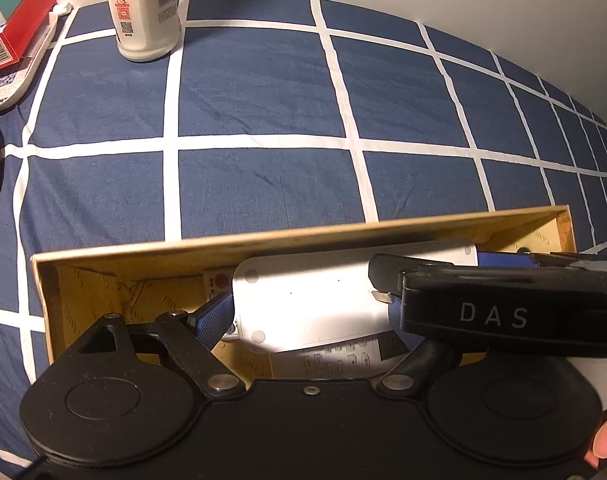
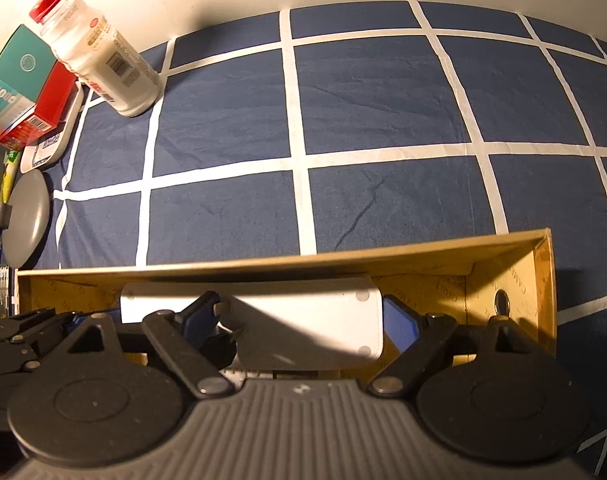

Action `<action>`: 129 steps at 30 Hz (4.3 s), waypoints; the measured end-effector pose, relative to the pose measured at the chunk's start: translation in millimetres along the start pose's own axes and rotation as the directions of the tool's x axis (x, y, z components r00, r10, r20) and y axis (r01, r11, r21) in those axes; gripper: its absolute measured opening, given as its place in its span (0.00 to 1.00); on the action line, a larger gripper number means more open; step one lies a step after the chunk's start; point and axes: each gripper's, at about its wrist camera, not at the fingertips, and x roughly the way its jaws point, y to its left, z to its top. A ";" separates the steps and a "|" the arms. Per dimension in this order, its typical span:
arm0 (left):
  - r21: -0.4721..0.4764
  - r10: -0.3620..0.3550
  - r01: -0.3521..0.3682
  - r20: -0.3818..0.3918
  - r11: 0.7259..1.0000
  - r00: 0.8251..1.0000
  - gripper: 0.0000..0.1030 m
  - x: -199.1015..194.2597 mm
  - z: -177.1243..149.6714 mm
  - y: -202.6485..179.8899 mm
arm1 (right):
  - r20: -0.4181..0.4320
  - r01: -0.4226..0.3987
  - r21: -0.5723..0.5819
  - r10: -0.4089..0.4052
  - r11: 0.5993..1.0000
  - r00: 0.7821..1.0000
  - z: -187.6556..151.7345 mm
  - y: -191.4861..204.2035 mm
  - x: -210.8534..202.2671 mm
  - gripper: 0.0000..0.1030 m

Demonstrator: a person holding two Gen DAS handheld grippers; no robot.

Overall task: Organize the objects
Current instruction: 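Lower the white charger into the box with the right gripper, then open the right gripper and withdraw it from the charger, then move the right tool away from the box toward the black-and-red case, then lower the right gripper over the black-and-red case and align with it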

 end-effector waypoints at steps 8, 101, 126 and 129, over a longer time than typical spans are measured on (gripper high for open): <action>-0.003 0.006 -0.006 0.002 1.000 1.000 0.79 2.1 4.0 3.5 | -0.003 0.017 -0.013 -0.017 1.000 1.000 5.0 6.0 4.2 0.84; 0.359 0.065 -0.040 -0.058 0.932 0.996 1.00 42.0 -213.7 -341.3 | 0.041 0.167 0.539 -0.224 0.826 0.974 -293.1 -356.0 -129.4 1.00; 0.376 0.119 -0.063 -0.128 0.924 0.985 1.00 72.8 -216.4 -343.8 | -0.028 0.187 0.559 -0.207 0.808 0.978 -311.9 -370.2 -88.1 0.86; 0.378 0.111 -0.056 -0.126 0.924 0.986 1.00 72.4 -215.6 -348.2 | -0.034 0.193 0.562 -0.211 0.804 0.977 -313.4 -375.7 -90.7 0.86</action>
